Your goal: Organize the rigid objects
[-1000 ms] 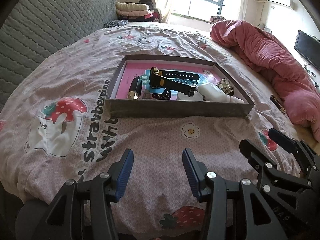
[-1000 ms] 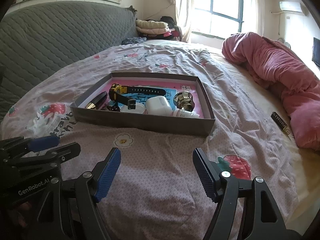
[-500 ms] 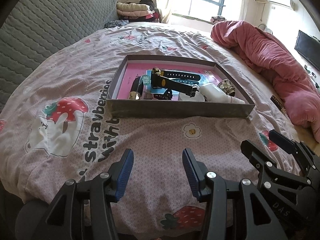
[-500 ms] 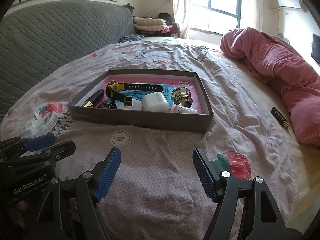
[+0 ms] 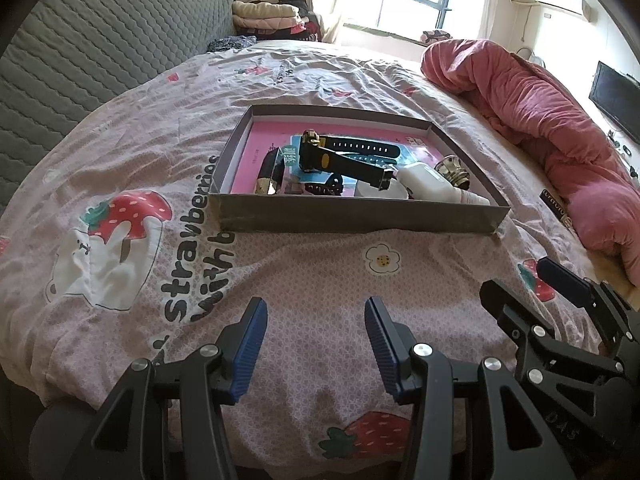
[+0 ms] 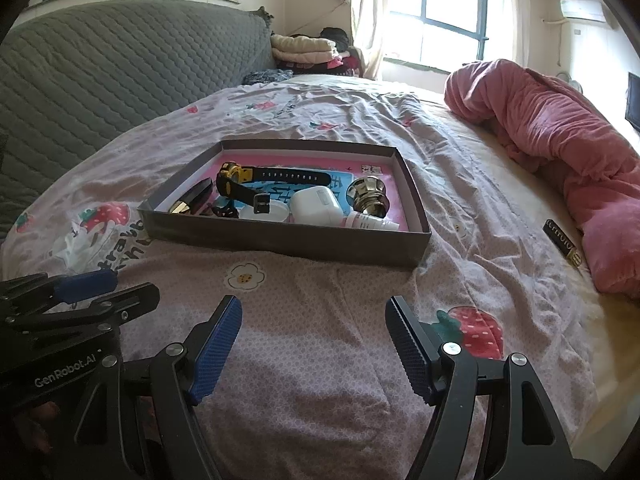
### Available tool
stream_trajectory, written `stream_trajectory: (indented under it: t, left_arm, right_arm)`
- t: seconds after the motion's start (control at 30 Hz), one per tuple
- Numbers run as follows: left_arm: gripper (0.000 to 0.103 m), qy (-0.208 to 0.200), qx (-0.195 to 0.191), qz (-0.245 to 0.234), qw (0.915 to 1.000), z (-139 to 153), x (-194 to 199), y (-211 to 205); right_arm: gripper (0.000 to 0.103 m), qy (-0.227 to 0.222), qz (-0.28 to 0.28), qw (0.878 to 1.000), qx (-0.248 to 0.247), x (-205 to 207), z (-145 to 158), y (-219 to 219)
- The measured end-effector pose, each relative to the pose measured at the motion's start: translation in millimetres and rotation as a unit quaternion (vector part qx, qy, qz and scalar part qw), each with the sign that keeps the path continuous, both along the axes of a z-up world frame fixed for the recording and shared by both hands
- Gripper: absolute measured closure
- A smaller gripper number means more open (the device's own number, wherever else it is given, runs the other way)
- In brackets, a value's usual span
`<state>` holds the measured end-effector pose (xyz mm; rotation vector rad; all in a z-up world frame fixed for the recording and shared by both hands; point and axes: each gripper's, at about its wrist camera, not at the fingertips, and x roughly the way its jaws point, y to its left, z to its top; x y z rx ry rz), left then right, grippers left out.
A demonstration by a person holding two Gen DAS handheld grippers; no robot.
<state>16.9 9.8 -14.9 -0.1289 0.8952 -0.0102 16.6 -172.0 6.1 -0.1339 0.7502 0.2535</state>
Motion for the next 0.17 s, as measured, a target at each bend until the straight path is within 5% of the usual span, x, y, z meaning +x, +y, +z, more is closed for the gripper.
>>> stream_trajectory:
  t: [0.17]
  left_arm:
    - [0.053, 0.004, -0.004, -0.002, 1.0, -3.2, 2.8, 0.9]
  right_arm:
    - [0.028, -0.005, 0.003, 1.0, 0.001, 1.1, 2.3, 0.9]
